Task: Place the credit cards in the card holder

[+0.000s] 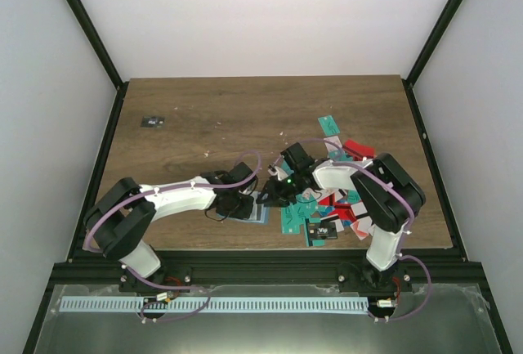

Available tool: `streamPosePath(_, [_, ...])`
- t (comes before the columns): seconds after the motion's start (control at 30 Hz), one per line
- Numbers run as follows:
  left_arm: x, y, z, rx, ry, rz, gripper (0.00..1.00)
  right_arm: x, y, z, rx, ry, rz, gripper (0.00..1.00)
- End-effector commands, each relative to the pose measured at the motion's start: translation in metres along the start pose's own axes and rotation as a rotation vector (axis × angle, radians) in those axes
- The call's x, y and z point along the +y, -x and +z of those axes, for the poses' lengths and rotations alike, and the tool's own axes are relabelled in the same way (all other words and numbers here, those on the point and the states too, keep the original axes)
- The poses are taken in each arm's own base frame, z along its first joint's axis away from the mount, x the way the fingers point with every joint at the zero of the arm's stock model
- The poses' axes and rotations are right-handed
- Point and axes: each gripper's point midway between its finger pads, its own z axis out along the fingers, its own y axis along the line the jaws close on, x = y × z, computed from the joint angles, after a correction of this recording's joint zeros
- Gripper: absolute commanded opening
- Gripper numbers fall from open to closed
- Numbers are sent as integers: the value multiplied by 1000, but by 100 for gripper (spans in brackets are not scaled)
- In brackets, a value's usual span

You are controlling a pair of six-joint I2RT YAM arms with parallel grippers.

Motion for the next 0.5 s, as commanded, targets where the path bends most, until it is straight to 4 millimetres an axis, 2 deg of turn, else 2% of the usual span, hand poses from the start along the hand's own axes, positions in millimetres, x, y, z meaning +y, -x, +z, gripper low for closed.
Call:
streamPosePath(0.0, [7, -11, 7, 33, 11, -2, 4, 28, 4, -9, -22, 21, -71, 31])
streamPosePath(0.13, [0, -7, -2, 17, -25, -12, 4, 35, 3, -10, -18, 27, -84, 31])
streamPosePath(0.27, [-9, 3, -19, -19, -55, -27, 4, 40, 3, -9, -11, 33, -91, 31])
streamPosePath(0.47, [-12, 12, -41, -64, -83, -89, 4, 43, 6, -5, 1, 38, -99, 31])
